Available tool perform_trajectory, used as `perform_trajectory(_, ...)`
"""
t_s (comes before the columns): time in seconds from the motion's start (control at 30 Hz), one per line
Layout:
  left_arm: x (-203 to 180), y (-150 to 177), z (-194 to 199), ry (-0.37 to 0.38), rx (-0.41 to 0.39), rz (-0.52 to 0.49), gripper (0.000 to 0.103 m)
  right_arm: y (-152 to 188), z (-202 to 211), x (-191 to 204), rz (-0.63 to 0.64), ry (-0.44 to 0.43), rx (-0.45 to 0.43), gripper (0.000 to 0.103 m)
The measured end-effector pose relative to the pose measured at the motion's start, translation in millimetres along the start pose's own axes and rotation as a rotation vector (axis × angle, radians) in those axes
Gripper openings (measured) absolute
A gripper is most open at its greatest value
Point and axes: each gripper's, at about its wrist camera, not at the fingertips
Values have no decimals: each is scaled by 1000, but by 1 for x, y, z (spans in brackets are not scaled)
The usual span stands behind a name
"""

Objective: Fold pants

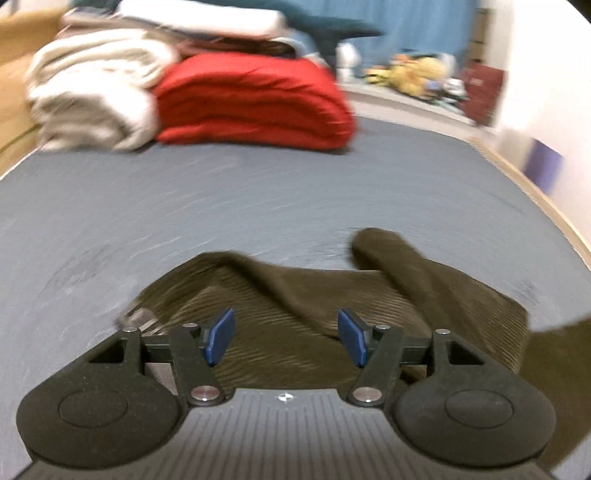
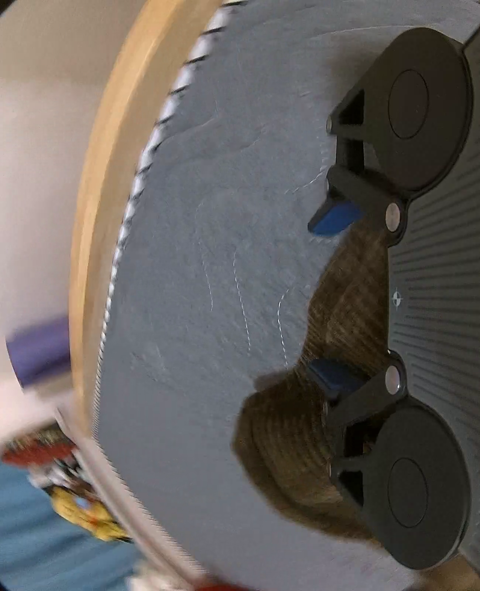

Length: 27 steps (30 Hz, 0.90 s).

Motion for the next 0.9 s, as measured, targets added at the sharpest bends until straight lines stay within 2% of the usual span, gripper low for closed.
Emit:
perform_trajectory(0.03,4,-2,0,-19,8,19,71,0,-1,12,81,1,-2,75)
perform_trajectory(0.07,7,-3,1,-26,15,35,71,2,0,20,143,-25,-9,59)
perform_trajectory(0.1,8,-4,0,-17,22,48,71,2,2,25,181,-57,-9,51)
perform_trajectory(0.17,11,-8,-4,-3,26,55,71,3,7,31,234,-102,4,25)
perform_trajectory(0.27,4,-3,7,-4,19,32,74,5,20,37,328,-130,-25,17)
perform_trajectory(0.33,1,-3,4,-3,17,30,75,3,36,34,340,-127,-106,15)
perform_trajectory(0.4,-1,-2,-1,-1,17,38,77,-10,63,14,224,-33,-298,15)
perform_trajectory(0.47,-2,-1,-5,2,20,43,78,-19,81,-8,67,-29,-396,19)
perform_trajectory(0.53,-3,1,-4,10,25,40,78,-17,74,-12,59,41,-339,23)
perform_trajectory(0.6,-1,2,-3,12,30,43,78,-11,62,-10,97,190,-264,35)
perform_trajectory(0.63,0,3,-2,14,32,47,78,-10,57,-13,86,249,-237,51)
perform_trajectory(0.67,2,3,-1,16,33,53,78,-10,57,-20,40,277,-226,58)
perform_trajectory(0.77,6,3,3,25,34,68,78,-11,67,-49,-145,265,-232,62)
perform_trajectory(0.9,6,3,5,33,35,69,79,-1,66,-84,-373,299,-217,63)
Point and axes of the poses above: each gripper's, at about its wrist camera, not at the fingertips, and z roughly against the way its jaws point, x to its left, y to its underside, and after that the axes turned 7 degrees about -x, right-handed
